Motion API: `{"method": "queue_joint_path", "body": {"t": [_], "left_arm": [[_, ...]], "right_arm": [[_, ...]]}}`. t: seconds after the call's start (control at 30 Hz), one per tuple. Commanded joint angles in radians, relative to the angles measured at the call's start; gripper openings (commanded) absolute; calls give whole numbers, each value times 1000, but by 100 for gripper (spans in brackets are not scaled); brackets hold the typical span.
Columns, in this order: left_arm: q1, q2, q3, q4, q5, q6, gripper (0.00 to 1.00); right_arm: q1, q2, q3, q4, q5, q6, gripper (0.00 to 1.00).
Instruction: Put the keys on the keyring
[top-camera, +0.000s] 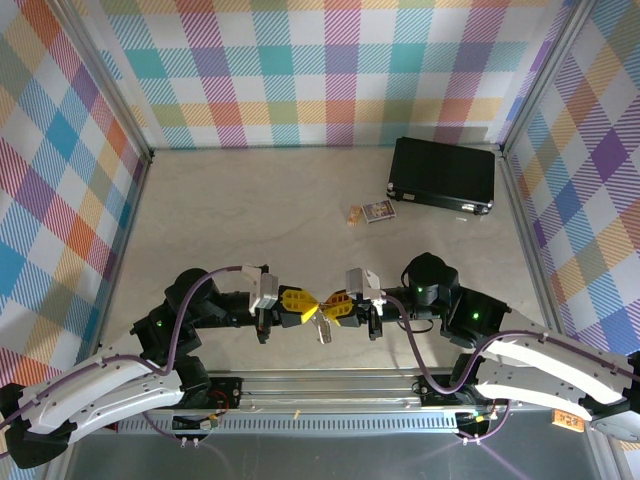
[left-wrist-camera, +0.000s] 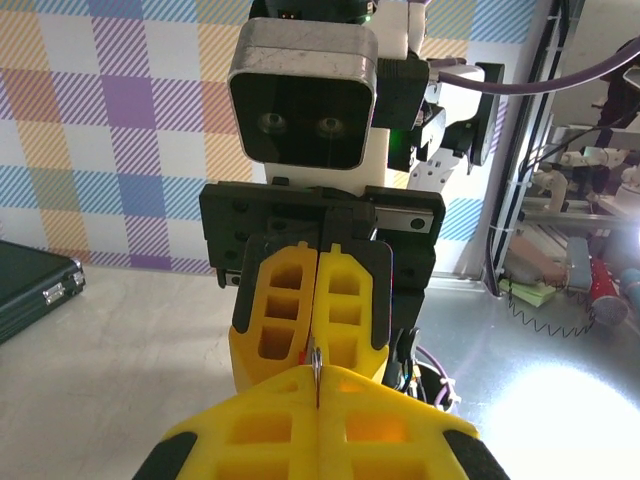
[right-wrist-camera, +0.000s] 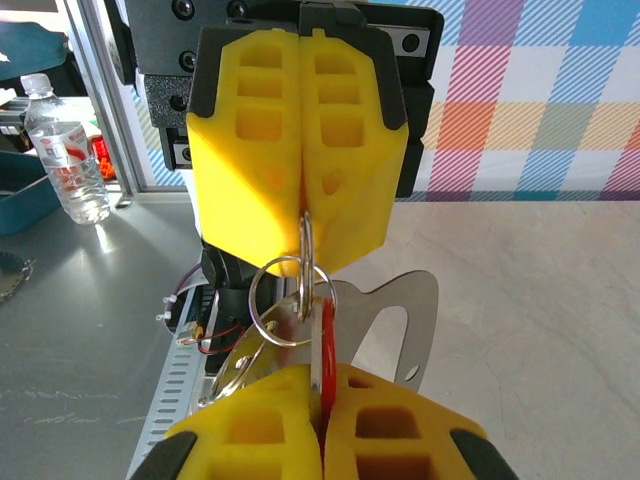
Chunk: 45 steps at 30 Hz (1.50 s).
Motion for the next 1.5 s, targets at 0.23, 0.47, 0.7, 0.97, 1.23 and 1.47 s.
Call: {"method": "queue_joint_path", "body": {"t": [0.23, 0.47, 0.7, 0.97, 1.23, 1.47], "left_arm": [[0, -12, 8, -47, -22, 30, 0], [0, -14, 0, -70, -51, 37, 0], [0, 17, -7, -87, -100, 62, 0], [-1, 28, -40, -54, -160, 61, 0], [0, 40, -91, -15, -273, 33, 21], [0, 30, -166, 42, -398, -36, 82]], "right_arm": [[4, -29, 6, -10, 37, -29, 0], [4, -30, 28, -44, 93, -51, 0], [5, -9, 85, -118, 171, -93, 0], [4, 42, 150, -183, 221, -138, 0], [5, 113, 223, -262, 342, -155, 0], [-7, 244, 308, -345, 467, -140, 0]]}}
